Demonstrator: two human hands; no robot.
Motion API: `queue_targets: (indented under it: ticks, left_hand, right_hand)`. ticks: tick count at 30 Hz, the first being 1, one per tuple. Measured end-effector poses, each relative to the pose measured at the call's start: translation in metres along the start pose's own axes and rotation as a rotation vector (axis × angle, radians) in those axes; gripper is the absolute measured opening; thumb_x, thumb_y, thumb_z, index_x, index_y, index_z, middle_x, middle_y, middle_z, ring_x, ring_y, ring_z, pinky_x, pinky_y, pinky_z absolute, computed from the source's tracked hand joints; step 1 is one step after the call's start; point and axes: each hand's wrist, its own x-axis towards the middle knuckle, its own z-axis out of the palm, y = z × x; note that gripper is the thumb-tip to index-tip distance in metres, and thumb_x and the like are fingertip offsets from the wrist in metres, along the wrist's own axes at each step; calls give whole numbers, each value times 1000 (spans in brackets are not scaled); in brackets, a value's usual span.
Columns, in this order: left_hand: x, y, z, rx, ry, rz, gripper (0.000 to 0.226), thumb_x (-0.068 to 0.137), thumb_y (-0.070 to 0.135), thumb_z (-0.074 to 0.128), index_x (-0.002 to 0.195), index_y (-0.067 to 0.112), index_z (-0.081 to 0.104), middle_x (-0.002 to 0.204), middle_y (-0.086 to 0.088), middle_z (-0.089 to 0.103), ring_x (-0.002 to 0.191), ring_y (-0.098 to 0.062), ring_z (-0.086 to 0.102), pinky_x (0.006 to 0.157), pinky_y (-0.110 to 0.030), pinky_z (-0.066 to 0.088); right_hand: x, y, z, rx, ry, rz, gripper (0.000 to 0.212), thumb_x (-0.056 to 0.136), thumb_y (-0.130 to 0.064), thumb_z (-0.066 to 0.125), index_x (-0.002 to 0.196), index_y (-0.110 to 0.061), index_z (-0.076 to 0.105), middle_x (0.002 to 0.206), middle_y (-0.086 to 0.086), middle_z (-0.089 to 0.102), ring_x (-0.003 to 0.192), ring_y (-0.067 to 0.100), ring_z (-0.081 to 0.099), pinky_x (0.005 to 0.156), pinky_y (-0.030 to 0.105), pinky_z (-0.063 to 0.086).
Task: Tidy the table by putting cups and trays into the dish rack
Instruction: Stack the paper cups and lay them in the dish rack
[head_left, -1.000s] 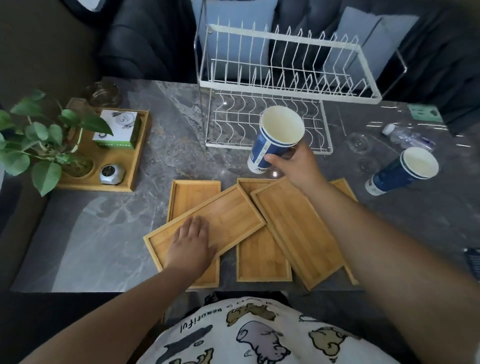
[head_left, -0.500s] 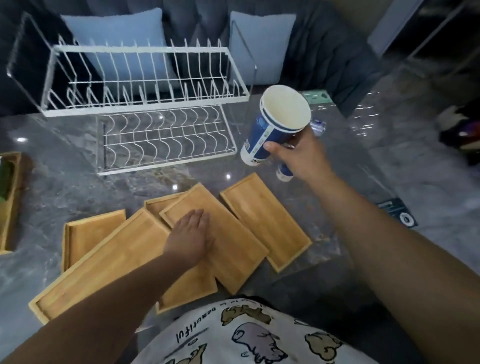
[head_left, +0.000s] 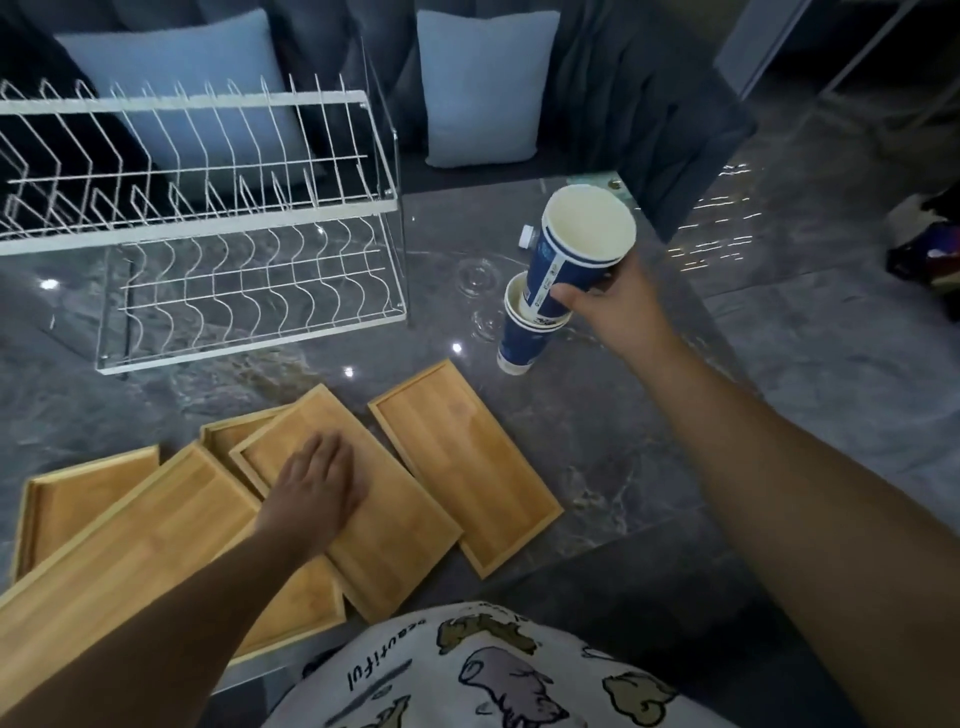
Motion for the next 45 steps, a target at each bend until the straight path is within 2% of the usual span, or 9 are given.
queue_targets:
  ticks: [7,10,12,15,21,28,33,39,45]
  left_hand:
    - [0,1,1,24,-14,-12,72,99,54,28,154,9,17,163,-12,12,151,-28,1,121,-44,8]
    - [0,1,2,20,-15,-10,72,99,54,27,154,9,14,163,-11,10,151,-27,-1,121,-44,6]
    - [0,0,2,17,-10,-11,73,98,54,27,154,9,13,163,-11,9,151,-26,-2,122,-44,6]
    - [-1,1,3,17,-5,-9,73,98,55,26,154,9,13,163,-11,9,151,-26,-2,122,-45,6]
    - [-3,0,4,0,2,-9,75,97,58,20,154,11,8,164,-8,5,149,-23,-9,122,-43,2]
    - [-3,2,1,11,-14,-23,74,97,58,18,155,14,6,165,-6,2,150,-22,-9,121,-40,-2]
    - [-4,3,-2,14,-25,-43,73,98,58,17,155,15,1,165,-5,-2,150,-23,-11,118,-40,-6]
    - [-3,2,1,3,-41,-41,73,96,59,10,155,17,1,165,-4,-4,150,-23,-11,117,-39,-8]
    - [-1,2,6,12,-37,-49,72,96,59,12,155,18,-3,164,-2,-7,149,-22,-14,114,-38,-12]
  right_hand:
    - [2,33,14,-100,-167,77,97,70,-12,86,145,-3,24,149,13,38,127,10,46,107,25,39]
    - [-3,38,9,-157,-75,10,106,69,-11,86,149,-5,16,151,18,27,96,-21,33,70,-12,29]
    - [-7,34,3,-319,-1,-116,102,67,-20,88,147,-9,26,151,17,29,114,-11,33,85,-5,34]
    - [-5,25,3,-605,-64,-351,84,70,-30,84,140,-9,43,148,12,40,135,28,39,111,38,34]
    - [9,17,28,-1028,-328,-419,48,85,-35,66,126,-11,57,125,12,57,113,34,54,91,41,43]
    - [14,25,35,-990,-331,-343,36,89,-23,60,120,-7,53,121,14,61,104,36,59,76,38,45]
    - [15,-7,29,-727,-252,-302,19,85,-22,65,88,-13,49,79,7,56,78,31,59,58,31,33]
    - [5,-115,39,-63,-255,-189,8,85,-23,70,91,-23,65,83,-7,71,72,4,66,62,22,50]
    - [9,-208,103,623,-398,-81,12,88,-5,64,100,-6,61,106,21,69,95,32,70,84,47,58]
